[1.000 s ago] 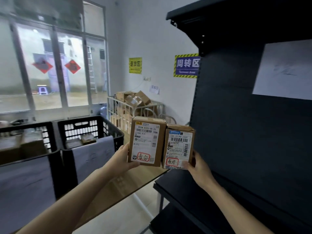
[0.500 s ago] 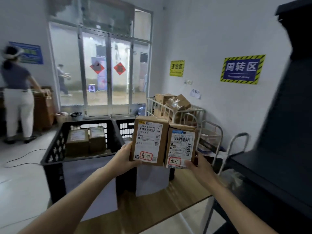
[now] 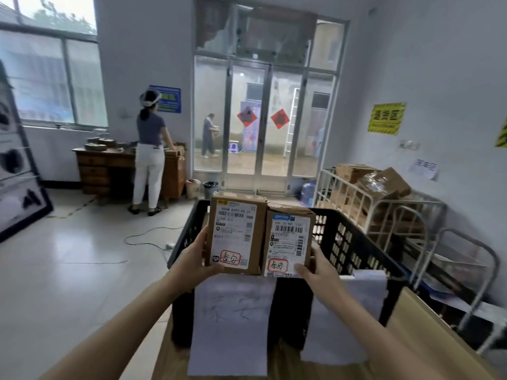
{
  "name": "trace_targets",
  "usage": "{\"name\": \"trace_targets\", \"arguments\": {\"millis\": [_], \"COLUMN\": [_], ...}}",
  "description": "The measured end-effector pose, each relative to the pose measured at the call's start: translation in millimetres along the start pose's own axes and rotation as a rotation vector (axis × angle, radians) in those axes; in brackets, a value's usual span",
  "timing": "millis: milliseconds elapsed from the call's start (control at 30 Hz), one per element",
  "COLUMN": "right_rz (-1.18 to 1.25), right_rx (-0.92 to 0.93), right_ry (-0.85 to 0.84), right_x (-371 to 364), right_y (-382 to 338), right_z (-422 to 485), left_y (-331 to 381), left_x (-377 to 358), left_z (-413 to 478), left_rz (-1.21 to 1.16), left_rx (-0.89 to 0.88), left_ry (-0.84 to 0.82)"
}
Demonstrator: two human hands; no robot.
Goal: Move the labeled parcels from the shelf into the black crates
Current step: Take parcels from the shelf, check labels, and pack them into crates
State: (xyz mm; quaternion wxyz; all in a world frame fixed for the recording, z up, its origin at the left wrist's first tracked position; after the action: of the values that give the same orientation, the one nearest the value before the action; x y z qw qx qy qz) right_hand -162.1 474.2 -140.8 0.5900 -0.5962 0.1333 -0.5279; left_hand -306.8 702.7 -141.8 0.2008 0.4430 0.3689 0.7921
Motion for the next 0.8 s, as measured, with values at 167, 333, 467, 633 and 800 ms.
{"name": "trace_targets", "arguments": {"millis": [167, 333, 467, 633, 800], "right_rz": [0.036, 0.036, 0.027, 0.006, -0.01], "right_rx": [0.037, 0.04, 0.028, -0.019, -0.111], "right_ry": [-0.071, -0.128, -0.16, -0.212, -0.283], "right_x": [-28.6, -50.5, -61.4, -85.7, -112.0], "right_y": [0.0, 13.5, 26.7, 44.4, 64.1], "right_z": [61.7, 121.1, 156.9, 188.4, 202.0], "left_y": [-24.4, -51.7, -68.9, -93.7, -115.5], "left_x": [21.5, 28.1, 23.5, 18.1, 11.8], "left_z": [32.8, 75.7, 98.0, 117.4, 125.4], "left_rz": [0.019, 0.033, 0.035, 0.061, 0.076], "left_rx": [0.025, 0.091, 0.156, 0.254, 0.35], "left_ry": [0.066, 0.097, 0.095, 0.053, -0.01]}}
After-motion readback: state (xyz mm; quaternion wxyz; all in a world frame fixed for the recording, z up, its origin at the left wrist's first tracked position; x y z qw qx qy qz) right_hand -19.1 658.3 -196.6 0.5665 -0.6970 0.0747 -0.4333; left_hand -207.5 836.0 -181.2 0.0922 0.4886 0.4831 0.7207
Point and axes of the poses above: each hand's wrist, its own z-axis towards the middle knuckle, its own x-axis out of the back of the hand, y = z × x, the point moved 5 cm from there along z, towards the middle knuckle, and after that the axes turned 1 degree about -x, right-handed, at the moved point
